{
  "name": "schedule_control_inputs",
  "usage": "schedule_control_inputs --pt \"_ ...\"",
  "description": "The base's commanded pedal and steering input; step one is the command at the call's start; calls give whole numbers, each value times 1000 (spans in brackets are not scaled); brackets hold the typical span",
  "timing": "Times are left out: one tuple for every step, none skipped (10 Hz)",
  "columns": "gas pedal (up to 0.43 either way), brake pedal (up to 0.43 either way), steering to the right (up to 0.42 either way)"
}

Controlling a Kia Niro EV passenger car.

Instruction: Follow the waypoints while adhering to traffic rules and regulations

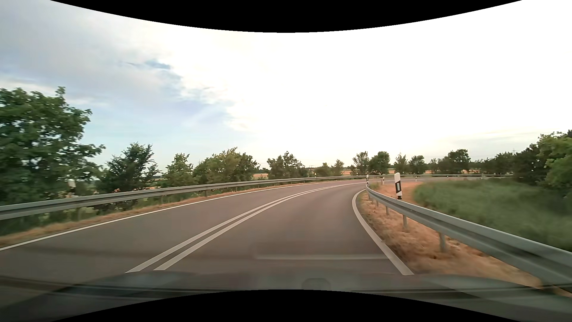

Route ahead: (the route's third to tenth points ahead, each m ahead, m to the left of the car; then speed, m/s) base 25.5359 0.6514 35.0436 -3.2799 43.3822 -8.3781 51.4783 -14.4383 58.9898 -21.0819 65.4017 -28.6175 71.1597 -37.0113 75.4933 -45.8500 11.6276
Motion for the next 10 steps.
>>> schedule_control_inputs --pt "110 0 55" --pt "110 0 56" --pt "118 0 58" --pt "118 0 58" --pt "130 0 58" --pt "150 0 59" --pt "150 0 59" --pt "150 0 59" --pt "150 0 60" --pt "150 0 60"
